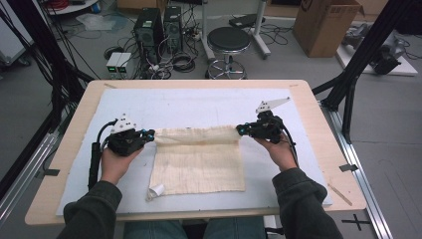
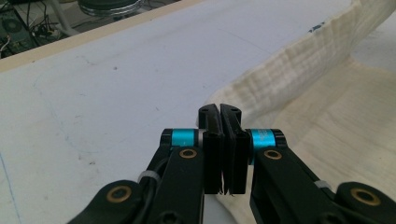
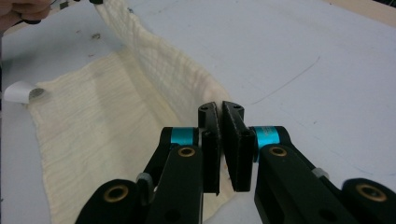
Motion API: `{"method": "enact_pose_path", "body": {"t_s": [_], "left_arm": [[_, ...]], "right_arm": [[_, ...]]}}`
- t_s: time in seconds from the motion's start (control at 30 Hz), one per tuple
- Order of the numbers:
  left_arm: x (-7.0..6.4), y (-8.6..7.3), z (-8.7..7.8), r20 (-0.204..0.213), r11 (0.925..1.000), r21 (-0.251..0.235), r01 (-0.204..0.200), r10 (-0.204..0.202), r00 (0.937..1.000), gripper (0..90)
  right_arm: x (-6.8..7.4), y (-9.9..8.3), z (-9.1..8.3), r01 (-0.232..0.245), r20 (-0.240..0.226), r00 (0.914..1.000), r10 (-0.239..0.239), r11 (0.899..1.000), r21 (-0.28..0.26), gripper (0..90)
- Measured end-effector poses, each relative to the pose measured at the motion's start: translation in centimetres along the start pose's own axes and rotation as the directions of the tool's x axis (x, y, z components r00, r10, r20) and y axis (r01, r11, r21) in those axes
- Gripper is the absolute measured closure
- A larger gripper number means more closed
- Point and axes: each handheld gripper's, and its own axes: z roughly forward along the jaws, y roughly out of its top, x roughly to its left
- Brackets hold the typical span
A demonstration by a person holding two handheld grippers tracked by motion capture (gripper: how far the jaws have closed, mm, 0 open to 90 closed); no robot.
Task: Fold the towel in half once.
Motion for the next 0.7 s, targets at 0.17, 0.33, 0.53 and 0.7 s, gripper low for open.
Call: {"method": "enact_pose_path", "body": {"t_s": [0.17,0.33,0.53,0.7], "left_arm": [[-0.5,-0.5,-0.7,0.014,0.9999,0.002,-0.013,0.013,0.9998,87.4],[-1.1,-1.1,-1.2,0.024,0.9995,0.006,-0.030,0.030,0.9993,87.3],[-1.9,-1.9,-1.7,0.041,0.9991,0.009,-0.042,0.041,0.9983,87.4],[-2.5,-2.4,-2.3,0.049,0.9980,0.012,-0.062,0.061,0.9969,87.3]], "right_arm": [[0.9,-0.2,-0.4,0.016,-0.009,0.9998,-0.016,1.000,0.001,85.7],[1.3,-1.3,-0.3,0.015,-0.018,0.9997,-0.015,1.000,0.014,85.7],[1.8,-2.2,-0.3,0.018,-0.027,0.9995,-0.017,1.000,0.019,85.6],[2.2,-2.8,-0.2,0.021,-0.032,0.9993,-0.020,1.000,0.022,85.6]]}}
